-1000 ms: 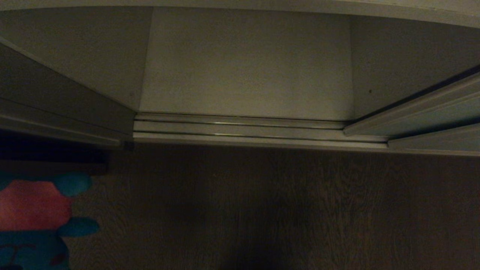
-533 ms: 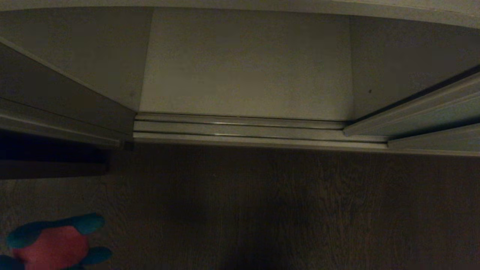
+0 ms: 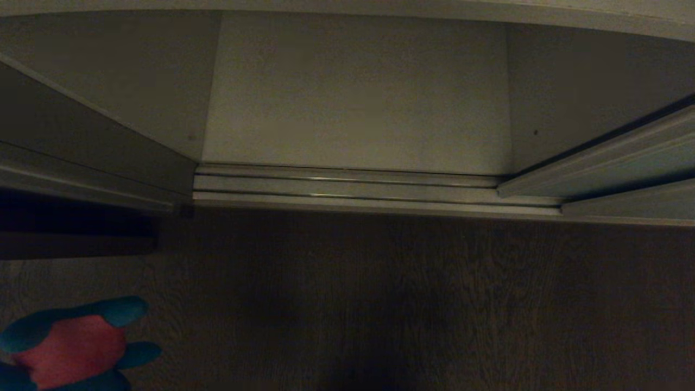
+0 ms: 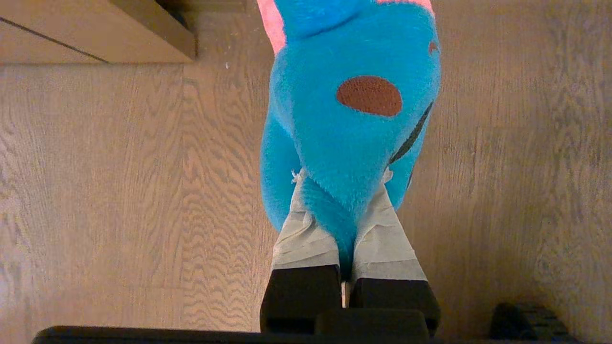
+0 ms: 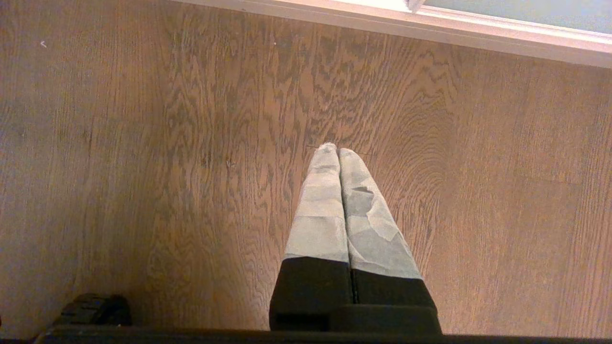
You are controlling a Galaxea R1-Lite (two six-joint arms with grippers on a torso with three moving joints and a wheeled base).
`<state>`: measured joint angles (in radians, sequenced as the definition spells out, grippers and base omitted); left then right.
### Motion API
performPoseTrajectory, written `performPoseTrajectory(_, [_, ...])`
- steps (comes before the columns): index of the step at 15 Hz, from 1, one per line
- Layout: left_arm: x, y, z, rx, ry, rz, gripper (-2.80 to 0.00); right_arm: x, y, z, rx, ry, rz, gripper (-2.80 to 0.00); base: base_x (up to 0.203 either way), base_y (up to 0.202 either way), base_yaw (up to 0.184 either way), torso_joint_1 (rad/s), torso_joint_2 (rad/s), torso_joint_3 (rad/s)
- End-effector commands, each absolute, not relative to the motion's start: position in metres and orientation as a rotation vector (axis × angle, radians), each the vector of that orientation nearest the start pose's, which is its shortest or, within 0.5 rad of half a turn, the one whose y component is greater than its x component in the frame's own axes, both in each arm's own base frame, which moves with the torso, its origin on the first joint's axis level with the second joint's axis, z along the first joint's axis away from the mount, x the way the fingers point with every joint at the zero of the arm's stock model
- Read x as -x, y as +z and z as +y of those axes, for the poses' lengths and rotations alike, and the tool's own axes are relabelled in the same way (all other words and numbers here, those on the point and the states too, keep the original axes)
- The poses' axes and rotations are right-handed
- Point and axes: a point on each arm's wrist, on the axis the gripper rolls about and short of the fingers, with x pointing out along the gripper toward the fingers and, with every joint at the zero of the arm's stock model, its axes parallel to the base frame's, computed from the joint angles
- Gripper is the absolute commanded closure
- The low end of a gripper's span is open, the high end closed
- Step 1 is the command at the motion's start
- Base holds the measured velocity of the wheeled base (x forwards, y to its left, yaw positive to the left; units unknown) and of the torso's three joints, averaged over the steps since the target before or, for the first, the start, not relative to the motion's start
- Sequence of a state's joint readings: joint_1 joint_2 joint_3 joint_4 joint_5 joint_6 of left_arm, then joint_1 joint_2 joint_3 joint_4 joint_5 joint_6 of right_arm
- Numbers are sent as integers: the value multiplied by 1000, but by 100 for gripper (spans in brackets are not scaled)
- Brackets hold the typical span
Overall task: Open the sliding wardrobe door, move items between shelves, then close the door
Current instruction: Place the blue doll on the higher shelf
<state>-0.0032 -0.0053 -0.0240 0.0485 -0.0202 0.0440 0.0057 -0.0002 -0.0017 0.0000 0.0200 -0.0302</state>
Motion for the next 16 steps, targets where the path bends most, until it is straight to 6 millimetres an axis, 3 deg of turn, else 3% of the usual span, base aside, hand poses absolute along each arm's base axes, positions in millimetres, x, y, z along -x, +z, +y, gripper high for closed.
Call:
performPoseTrajectory(1, [25,77,0,-43,-24,26,0,23,76,0,31,27,-5,0,0,0,0,0,0,0])
performPoseTrajectory(8, [24,77,0,-63,-22,24,0,23,76,0,31,26,-5,0,0,0,0,0,1,15])
performPoseTrajectory(16, [24,76,0,-46,-20,21,0,23,76,0,31,27,-5,0,0,0,0,2,3,187])
